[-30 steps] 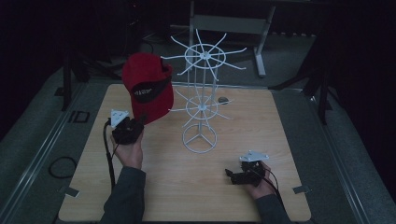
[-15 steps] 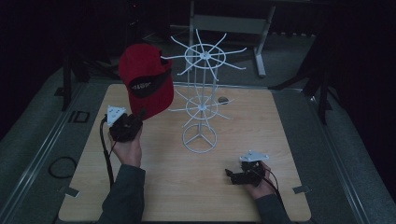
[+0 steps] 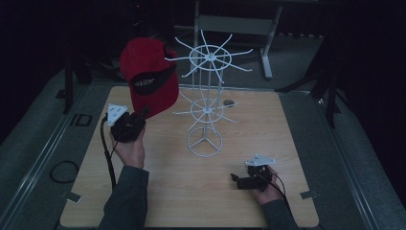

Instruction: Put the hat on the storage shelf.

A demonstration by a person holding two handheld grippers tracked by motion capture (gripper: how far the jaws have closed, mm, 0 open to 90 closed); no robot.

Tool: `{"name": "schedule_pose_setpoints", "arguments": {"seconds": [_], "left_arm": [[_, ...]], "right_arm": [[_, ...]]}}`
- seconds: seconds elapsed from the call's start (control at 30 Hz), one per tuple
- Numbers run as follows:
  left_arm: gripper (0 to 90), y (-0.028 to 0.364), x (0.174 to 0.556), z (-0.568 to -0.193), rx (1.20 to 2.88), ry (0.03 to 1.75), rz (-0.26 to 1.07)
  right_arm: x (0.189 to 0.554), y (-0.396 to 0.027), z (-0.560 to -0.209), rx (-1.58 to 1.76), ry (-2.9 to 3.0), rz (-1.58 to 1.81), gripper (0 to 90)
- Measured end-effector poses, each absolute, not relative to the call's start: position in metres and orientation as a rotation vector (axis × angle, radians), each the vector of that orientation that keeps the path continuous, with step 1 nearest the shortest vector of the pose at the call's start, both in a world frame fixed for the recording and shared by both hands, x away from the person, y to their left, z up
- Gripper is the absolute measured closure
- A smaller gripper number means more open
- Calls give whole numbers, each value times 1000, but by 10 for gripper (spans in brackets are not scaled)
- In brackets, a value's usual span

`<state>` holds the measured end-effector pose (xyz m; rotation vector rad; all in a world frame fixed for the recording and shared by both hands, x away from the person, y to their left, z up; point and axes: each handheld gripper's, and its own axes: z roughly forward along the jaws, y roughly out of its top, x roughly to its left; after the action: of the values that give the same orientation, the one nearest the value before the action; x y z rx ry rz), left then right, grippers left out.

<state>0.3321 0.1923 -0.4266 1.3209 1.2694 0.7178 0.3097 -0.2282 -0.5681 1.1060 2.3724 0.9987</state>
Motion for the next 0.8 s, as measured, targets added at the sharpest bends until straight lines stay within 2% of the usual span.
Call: {"name": "schedule_pose_setpoints", "arguments": {"seconds": [0.8], "left_arm": [[860,192,333,-407,1295,1244,738]], "right_arm": [[310,-228,-568,1107,2372,999,131]]}}
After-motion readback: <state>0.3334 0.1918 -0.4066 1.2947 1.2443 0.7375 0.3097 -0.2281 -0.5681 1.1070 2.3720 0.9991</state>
